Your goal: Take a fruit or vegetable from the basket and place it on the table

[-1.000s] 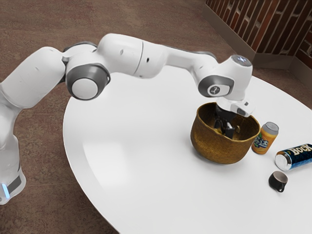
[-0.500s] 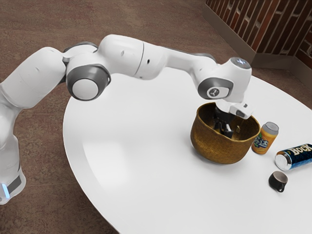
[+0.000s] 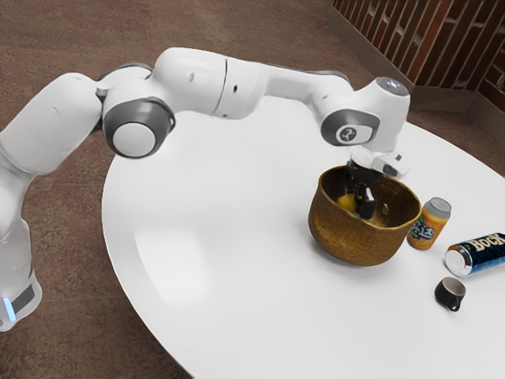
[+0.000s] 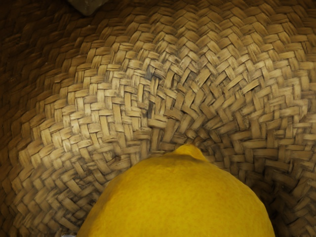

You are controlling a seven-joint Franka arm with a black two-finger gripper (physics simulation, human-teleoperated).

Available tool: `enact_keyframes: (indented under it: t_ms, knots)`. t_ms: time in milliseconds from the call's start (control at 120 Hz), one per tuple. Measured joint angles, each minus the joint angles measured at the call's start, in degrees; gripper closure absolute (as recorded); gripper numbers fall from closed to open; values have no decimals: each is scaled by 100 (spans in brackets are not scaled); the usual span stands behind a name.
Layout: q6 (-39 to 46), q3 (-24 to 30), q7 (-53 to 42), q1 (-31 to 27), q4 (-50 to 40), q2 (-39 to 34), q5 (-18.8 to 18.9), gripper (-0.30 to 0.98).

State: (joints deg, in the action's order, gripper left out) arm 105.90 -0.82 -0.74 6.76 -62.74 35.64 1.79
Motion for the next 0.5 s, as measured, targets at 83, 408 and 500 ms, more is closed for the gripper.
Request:
enact_keyframes:
  t_ms: [83, 408, 500]
  knots:
    - [-282, 42, 3, 18, 320, -232, 127, 30]
    - [-564, -1388, 31, -174, 1417, -798, 714, 27]
    - [89, -1584, 36, -647, 651, -412, 412, 29]
